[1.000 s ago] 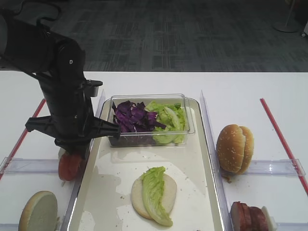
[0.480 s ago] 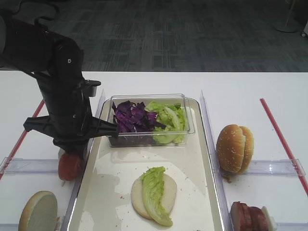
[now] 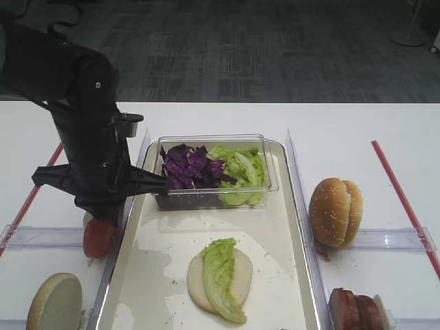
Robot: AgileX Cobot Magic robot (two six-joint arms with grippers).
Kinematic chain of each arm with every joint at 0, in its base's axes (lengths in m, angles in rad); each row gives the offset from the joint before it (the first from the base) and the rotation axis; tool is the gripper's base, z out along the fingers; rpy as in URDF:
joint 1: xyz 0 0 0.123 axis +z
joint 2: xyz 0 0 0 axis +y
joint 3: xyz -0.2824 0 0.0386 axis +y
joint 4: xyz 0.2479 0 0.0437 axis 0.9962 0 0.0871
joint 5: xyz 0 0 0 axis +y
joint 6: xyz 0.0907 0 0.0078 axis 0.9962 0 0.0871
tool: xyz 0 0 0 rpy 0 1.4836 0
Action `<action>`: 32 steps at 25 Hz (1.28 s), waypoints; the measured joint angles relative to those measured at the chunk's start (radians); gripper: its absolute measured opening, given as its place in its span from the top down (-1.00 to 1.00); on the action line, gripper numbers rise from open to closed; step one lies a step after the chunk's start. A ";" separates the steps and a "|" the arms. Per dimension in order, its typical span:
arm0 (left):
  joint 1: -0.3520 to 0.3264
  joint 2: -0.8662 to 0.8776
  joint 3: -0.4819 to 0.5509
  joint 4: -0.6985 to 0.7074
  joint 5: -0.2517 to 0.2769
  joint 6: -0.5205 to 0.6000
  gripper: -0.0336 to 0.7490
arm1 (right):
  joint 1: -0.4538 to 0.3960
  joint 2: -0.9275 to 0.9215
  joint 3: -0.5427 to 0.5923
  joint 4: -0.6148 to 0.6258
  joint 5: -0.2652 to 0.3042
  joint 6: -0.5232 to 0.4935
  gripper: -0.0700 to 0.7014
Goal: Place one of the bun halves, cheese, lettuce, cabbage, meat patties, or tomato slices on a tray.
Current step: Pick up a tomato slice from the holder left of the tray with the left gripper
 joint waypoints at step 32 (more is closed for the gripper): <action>-0.080 -0.105 -0.086 -0.004 0.160 0.002 0.74 | 0.000 0.000 0.000 0.000 0.000 -0.014 0.32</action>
